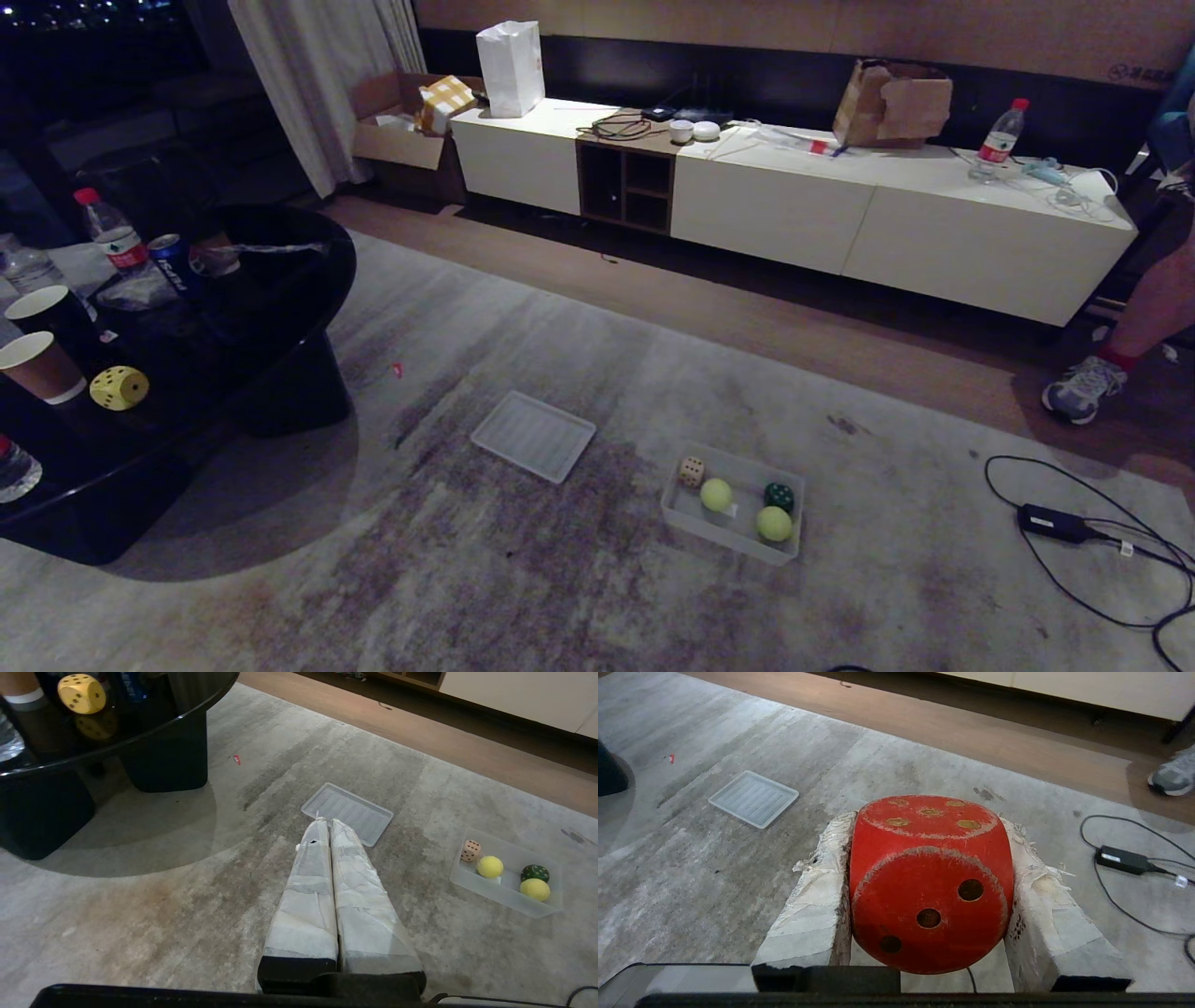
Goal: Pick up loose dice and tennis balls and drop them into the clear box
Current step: Put the toys in the box
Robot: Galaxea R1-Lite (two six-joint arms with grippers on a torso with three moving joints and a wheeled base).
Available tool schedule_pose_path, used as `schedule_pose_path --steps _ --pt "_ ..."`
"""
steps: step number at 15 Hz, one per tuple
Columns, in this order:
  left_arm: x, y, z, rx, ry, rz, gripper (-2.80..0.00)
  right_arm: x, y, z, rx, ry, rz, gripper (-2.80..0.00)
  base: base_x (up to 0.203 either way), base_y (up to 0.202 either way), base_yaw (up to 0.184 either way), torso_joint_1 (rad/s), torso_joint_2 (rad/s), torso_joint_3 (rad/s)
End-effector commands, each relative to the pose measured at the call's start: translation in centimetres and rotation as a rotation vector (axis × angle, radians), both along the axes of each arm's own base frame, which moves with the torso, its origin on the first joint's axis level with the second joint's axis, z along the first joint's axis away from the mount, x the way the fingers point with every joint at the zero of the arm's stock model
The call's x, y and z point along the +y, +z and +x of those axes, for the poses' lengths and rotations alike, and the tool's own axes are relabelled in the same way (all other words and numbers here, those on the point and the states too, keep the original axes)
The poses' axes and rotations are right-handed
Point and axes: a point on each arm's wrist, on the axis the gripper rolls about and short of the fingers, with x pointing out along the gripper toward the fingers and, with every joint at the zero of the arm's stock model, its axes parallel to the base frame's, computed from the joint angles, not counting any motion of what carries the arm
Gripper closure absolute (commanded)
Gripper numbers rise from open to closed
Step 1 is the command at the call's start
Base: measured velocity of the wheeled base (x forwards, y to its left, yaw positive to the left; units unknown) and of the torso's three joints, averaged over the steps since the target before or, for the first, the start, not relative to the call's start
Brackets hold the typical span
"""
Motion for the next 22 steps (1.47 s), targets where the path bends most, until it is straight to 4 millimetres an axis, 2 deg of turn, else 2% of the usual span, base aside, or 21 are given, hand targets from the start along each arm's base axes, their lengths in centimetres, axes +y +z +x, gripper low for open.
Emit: schedule_pose_path --steps 1,5,22 --pt "0.00 -0.05 0.02 0.004 0.001 0.000 0.00 0.00 -0.24 0.08 0.009 0.001 -0.001 0.00 0.000 0.000 0.000 0.000 0.00 0.000" --pt "0.00 -0.04 0.02 0.003 -0.001 0.002 0.00 0.00 -0.24 0.08 0.009 0.001 -0.001 0.00 0.000 0.000 0.000 0.000 0.00 -0.065" --pt "-0.01 -0.04 0.02 0.003 -0.002 0.004 0.00 0.00 -0.24 0.08 0.009 0.001 0.002 0.00 0.000 0.000 0.000 0.003 0.00 -0.195"
